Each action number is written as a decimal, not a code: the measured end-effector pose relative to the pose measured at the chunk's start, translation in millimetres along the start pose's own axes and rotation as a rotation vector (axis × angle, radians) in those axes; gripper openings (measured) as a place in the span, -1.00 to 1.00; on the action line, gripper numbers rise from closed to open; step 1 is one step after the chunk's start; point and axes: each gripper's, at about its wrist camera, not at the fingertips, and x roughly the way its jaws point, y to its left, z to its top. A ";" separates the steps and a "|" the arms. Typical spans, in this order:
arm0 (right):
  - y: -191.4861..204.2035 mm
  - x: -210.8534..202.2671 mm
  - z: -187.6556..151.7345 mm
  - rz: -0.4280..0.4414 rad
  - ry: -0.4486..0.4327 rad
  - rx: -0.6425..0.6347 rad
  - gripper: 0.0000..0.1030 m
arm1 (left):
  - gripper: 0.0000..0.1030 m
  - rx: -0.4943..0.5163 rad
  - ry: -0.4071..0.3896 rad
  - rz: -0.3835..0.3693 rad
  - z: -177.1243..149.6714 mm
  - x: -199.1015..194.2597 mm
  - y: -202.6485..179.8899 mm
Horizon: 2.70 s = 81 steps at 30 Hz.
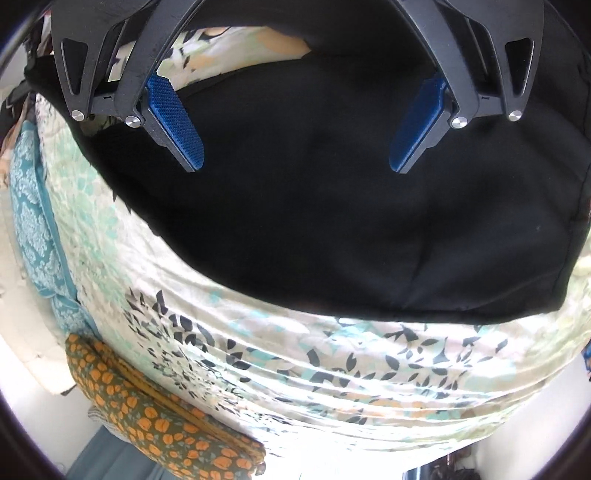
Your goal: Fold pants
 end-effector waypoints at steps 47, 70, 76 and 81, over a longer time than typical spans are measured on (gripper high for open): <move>-90.2 -54.4 -25.7 -0.137 0.379 -0.286 0.43 | -0.89 0.040 -0.069 -0.197 -158.6 -121.2 40.6; -68.9 40.7 -45.9 -0.070 0.753 0.002 -0.62 | -0.89 0.031 -0.043 -0.202 -167.6 -109.2 49.4; -37.0 23.6 -14.2 -0.090 0.631 -0.109 -0.91 | -0.89 0.002 -0.092 -0.212 -150.4 -122.7 48.1; 37.8 -0.5 28.1 -0.087 0.485 -0.383 -0.92 | -0.90 0.036 -0.199 -0.187 -168.1 -163.9 30.4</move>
